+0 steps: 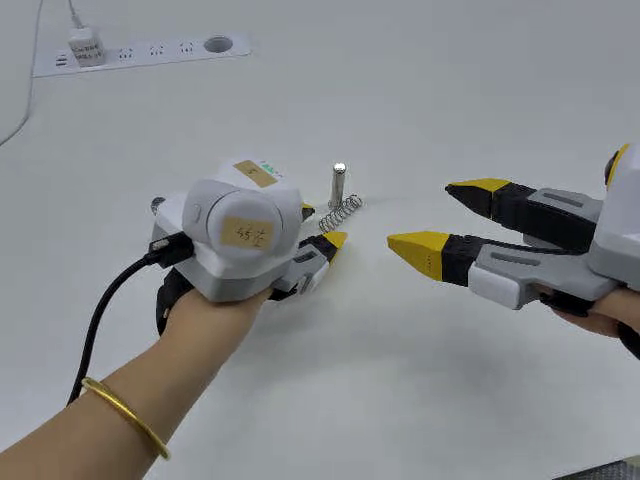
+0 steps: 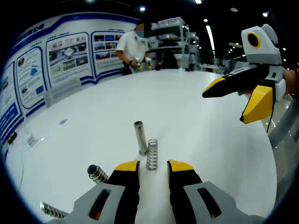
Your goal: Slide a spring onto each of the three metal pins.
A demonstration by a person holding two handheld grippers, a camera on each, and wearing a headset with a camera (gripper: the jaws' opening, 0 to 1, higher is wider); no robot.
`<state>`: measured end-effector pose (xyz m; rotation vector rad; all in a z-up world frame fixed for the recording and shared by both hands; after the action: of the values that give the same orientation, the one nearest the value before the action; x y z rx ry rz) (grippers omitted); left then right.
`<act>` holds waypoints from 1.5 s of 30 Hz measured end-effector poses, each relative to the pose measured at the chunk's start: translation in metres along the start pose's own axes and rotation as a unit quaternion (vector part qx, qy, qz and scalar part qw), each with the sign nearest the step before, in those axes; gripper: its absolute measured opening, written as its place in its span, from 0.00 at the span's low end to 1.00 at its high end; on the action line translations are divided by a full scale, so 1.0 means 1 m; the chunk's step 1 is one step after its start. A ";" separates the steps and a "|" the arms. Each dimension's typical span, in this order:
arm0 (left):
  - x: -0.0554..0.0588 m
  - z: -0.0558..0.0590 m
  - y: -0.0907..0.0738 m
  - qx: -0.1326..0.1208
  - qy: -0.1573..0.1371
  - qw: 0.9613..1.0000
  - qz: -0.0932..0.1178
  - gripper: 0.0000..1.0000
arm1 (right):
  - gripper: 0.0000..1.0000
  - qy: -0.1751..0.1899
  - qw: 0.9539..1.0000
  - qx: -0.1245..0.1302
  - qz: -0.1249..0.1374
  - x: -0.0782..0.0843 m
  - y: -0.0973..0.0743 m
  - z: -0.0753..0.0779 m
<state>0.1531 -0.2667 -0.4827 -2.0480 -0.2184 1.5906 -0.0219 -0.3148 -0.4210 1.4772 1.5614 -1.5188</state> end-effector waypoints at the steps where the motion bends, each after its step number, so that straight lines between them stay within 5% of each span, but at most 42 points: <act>1: 0.000 0.000 0.001 0.001 -0.001 1.000 -0.001 0.24 | 0.52 0.002 1.000 0.001 0.000 0.000 -0.001 0.000; 15: 0.004 -0.003 0.014 0.008 -0.021 1.000 -0.010 0.12 | 0.51 0.019 1.000 0.008 -0.002 0.005 -0.002 0.003; 27: 0.005 0.001 0.008 0.024 -0.028 0.999 -0.013 0.09 | 0.51 0.071 0.997 0.008 0.007 0.004 -0.001 0.008; 45: -0.018 0.007 -0.034 0.025 -0.056 0.996 0.058 0.09 | 0.47 0.128 0.991 -0.013 0.026 -0.014 0.003 0.004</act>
<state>0.1481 -0.2438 -0.4518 -1.9669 -0.1008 1.7644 -0.0166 -0.3242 -0.4102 1.7399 1.6644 -1.3148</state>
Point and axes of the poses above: the centre of the closed fingertips' face, and the gripper's own axes: y roughly forward along the fingers, z roughly to its right, x roughly out of its underside, the point moved 9 cm from there along -y, roughly backward along the fingers, and after that the axes turned 7 degrees about y, right-handed, at the moved point
